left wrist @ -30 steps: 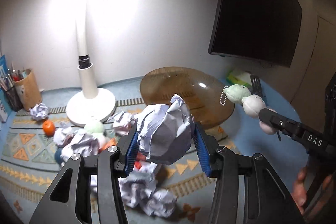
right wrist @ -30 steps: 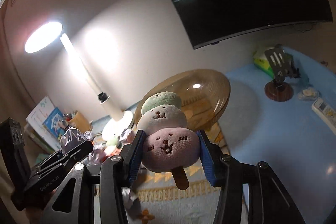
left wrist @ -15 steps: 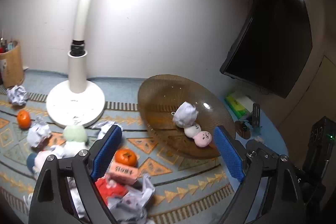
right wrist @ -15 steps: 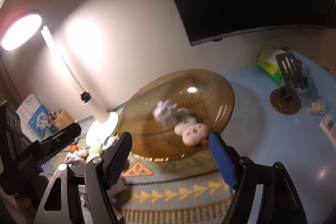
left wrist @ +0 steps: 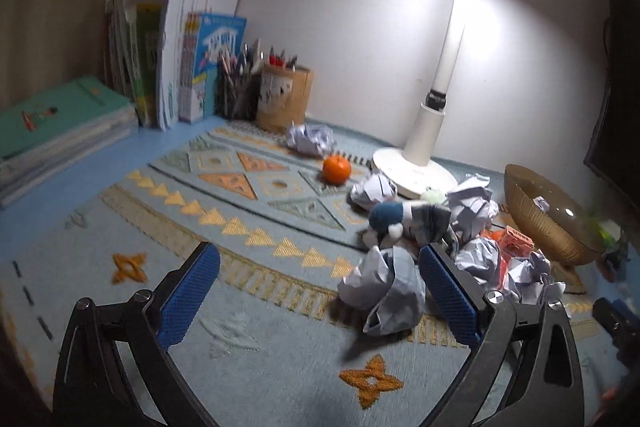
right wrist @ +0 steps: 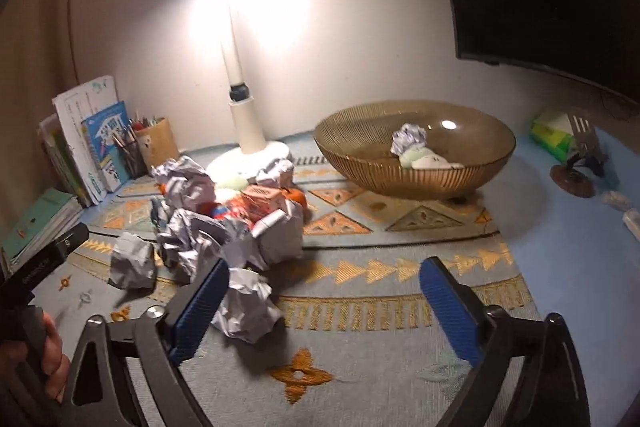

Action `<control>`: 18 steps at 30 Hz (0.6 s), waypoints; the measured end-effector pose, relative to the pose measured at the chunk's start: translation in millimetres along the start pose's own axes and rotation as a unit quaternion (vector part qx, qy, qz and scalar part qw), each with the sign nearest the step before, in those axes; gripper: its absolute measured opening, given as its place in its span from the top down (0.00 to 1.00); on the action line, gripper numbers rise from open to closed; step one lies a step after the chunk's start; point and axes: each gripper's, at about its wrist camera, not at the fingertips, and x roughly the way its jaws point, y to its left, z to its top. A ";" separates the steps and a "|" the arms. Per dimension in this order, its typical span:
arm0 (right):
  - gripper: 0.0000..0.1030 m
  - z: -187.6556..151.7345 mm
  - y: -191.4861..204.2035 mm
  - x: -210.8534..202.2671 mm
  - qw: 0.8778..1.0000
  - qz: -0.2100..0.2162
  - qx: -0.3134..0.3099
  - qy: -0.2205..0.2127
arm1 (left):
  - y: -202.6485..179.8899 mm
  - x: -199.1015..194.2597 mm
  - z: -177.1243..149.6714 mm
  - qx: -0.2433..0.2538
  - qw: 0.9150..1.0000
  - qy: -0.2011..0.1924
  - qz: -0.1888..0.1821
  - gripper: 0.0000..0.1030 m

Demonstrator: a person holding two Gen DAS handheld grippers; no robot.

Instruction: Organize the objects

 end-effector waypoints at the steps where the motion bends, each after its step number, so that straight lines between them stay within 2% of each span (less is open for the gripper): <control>1: 0.03 0.4 -2.1 2.3 1.000 0.003 0.005 0.003 | 6.4 1.8 1.5 -0.011 1.000 0.004 -0.010 0.03; 2: 0.03 0.7 -2.4 1.8 1.000 -0.006 0.004 0.000 | 9.1 3.8 1.2 -0.015 1.000 0.003 -0.017 0.03; 4: 0.03 -1.0 2.3 1.6 0.999 -0.040 -0.009 -0.008 | 9.5 13.5 -1.6 -0.008 0.999 0.026 -0.040 0.03; 6: 0.02 -2.4 15.9 5.9 0.996 -0.086 -0.038 -0.006 | 5.8 17.3 -7.6 0.000 0.998 0.047 -0.029 0.03; 9: 0.00 -3.7 34.8 12.7 0.989 -0.119 -0.086 0.000 | -2.3 16.4 -12.4 0.014 0.998 0.056 -0.032 0.03; 11: 0.00 -4.0 38.1 14.8 0.987 -0.130 -0.097 0.002 | -4.3 14.9 -13.8 0.016 0.998 0.058 -0.033 0.02; 18: 0.00 -1.1 27.1 16.2 0.990 -0.120 -0.073 0.011 | -0.2 10.4 -14.1 0.003 0.997 0.058 -0.041 0.02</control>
